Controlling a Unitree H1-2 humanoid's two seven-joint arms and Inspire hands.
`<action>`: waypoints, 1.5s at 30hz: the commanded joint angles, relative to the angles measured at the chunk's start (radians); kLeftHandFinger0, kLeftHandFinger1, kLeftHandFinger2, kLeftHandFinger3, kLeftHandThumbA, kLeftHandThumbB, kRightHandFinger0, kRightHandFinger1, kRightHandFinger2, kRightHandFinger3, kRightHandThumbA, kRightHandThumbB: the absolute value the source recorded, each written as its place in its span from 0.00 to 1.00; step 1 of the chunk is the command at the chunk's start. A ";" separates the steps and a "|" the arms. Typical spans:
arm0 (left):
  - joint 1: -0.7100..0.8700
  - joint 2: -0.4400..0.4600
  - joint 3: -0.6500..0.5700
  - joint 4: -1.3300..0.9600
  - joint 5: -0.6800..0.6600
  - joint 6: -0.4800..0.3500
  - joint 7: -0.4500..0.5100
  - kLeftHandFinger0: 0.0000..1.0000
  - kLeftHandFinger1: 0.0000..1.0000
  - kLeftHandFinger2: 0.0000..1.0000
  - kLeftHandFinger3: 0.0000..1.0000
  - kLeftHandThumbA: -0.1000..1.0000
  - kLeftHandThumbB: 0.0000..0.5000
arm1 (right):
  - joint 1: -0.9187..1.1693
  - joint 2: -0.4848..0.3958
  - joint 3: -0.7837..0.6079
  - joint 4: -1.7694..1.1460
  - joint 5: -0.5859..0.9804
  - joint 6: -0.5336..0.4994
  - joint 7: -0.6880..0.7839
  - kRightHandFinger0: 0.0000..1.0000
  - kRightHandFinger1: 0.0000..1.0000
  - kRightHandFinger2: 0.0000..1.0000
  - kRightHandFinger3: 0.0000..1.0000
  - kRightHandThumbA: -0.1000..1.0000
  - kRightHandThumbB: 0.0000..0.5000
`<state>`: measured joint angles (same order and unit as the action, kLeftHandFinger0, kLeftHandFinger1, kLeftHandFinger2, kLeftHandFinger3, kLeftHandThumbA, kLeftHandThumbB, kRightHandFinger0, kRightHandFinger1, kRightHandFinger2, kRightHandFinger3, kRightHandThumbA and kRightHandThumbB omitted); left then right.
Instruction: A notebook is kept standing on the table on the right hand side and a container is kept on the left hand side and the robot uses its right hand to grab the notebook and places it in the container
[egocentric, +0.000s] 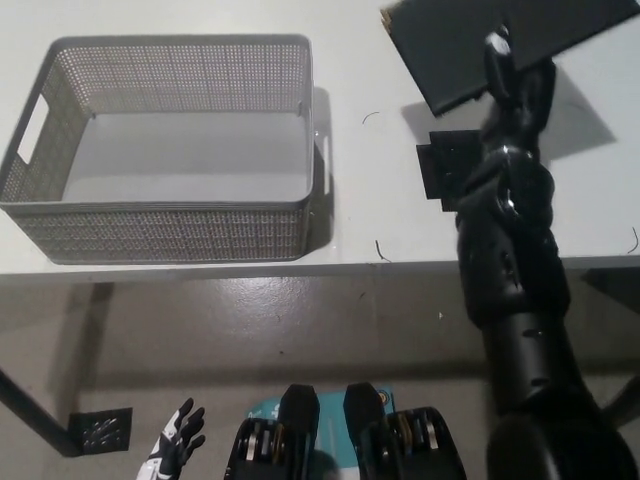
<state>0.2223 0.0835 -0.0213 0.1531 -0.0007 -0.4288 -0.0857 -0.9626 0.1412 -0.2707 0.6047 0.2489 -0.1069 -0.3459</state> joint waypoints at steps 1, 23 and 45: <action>0.021 0.005 -0.022 -0.002 -0.011 -0.041 -0.029 1.00 1.00 1.00 1.00 1.00 0.43 | -0.163 0.082 0.107 -0.112 -0.012 0.022 0.080 0.00 0.35 0.75 0.79 0.00 0.16; -0.091 0.019 -0.030 0.032 -0.023 -0.041 -0.041 1.00 1.00 1.00 1.00 1.00 0.46 | -0.412 0.070 0.253 0.379 -0.210 -0.125 -0.038 0.00 0.32 0.68 0.77 0.00 0.18; -0.203 0.029 -0.078 0.065 -0.023 -0.040 -0.095 1.00 1.00 1.00 1.00 1.00 0.42 | -0.483 -0.082 0.471 0.679 -0.338 -0.093 0.294 1.00 1.00 1.00 1.00 0.81 1.00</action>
<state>0.0486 0.0977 -0.0766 0.2179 -0.0127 -0.4294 -0.1387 -1.3636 0.1305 0.1400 1.3143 -0.0357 -0.1603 -0.3250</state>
